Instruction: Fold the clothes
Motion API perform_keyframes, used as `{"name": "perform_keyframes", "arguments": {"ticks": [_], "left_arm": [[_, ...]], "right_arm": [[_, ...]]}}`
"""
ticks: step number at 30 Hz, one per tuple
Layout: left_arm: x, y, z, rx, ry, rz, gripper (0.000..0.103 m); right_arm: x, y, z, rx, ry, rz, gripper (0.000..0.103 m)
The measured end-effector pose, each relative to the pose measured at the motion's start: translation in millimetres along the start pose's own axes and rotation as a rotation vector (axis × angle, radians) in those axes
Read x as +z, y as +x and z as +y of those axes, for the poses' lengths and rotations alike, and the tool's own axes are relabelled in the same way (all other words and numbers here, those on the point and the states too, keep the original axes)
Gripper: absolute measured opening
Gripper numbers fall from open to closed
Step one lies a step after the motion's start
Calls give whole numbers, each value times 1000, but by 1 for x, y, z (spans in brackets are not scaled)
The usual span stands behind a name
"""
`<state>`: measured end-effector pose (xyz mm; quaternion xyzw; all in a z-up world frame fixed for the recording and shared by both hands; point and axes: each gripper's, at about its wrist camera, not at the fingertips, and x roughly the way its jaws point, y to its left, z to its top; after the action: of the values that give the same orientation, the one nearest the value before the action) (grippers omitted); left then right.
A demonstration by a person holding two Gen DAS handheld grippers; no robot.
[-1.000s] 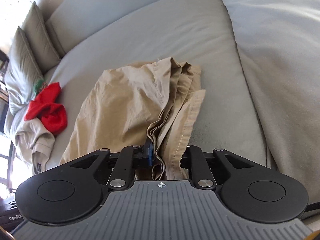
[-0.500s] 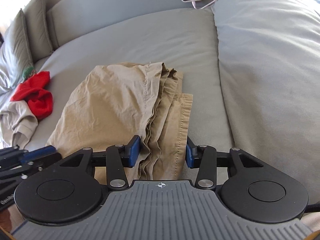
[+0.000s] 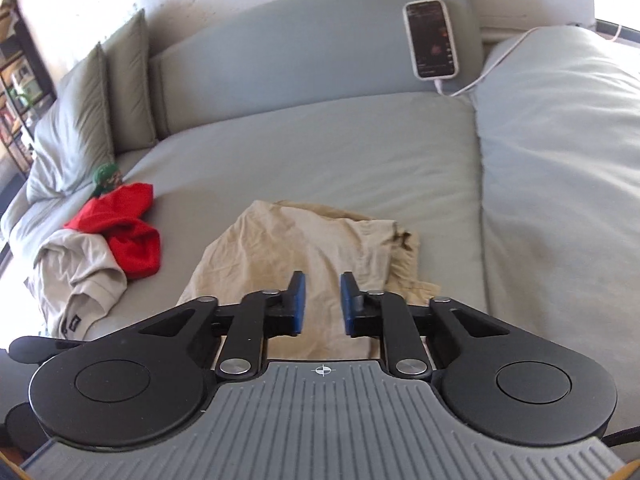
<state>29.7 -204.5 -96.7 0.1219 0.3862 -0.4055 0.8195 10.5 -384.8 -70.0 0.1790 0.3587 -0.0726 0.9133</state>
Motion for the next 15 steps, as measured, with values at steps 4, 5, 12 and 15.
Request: {"name": "perform_keyframes", "arguments": {"ticks": [4,5,12,15], "left_arm": [[1,1,0,0,0,9,3],[1,1,0,0,0,10,3],[2,1,1,-3,-16,14,3],[1,1,1,-3,-16,13,3]], "right_arm": [[2,38,32,89,-112,23,15],[3,46,39,111,-142,27,15],[10,87,28,-54,-274,43,12],[13,79,-9,-250,-262,41,12]]}}
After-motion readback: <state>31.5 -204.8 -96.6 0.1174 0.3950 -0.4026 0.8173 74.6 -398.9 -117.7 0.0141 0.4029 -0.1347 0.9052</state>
